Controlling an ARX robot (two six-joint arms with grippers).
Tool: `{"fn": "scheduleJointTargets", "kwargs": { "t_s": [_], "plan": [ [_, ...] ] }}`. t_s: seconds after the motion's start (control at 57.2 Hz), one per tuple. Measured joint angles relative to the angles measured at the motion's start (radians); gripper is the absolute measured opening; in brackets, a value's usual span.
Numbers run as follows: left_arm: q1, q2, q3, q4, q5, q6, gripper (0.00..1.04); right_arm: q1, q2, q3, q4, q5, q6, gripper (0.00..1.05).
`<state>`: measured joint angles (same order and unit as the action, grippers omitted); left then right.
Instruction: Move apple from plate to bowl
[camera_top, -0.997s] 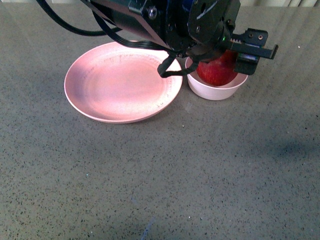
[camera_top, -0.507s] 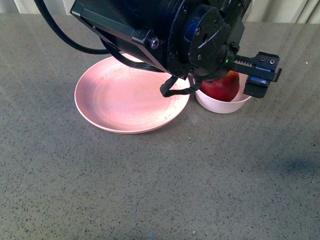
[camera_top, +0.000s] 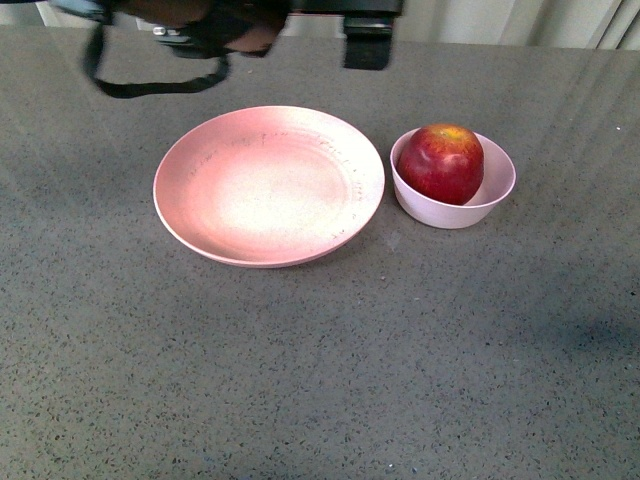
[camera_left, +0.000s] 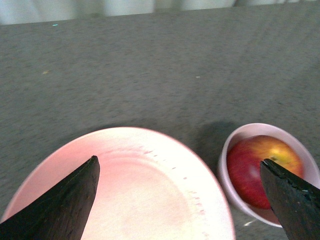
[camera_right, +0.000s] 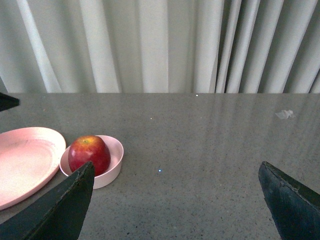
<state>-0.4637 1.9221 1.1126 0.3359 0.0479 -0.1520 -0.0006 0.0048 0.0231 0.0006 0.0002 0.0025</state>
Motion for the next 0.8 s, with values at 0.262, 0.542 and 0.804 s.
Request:
{"fn": "scheduleJointTargets", "kwargs": {
  "t_s": [0.262, 0.542, 0.804],
  "plan": [
    [0.156, -0.208, -0.481, 0.715, -0.351, 0.119, 0.61, 0.000, 0.000, 0.000, 0.000, 0.001, 0.000, 0.96],
    [0.265, -0.428, -0.810, 0.836, -0.241, 0.137, 0.07, 0.000, 0.000, 0.000, 0.000, 0.000, 0.000, 0.96],
    [0.343, -0.688, -0.969, 0.740, -0.167, 0.141, 0.02, 0.000, 0.000, 0.000, 0.000, 0.000, 0.000, 0.96]
  ]
}}
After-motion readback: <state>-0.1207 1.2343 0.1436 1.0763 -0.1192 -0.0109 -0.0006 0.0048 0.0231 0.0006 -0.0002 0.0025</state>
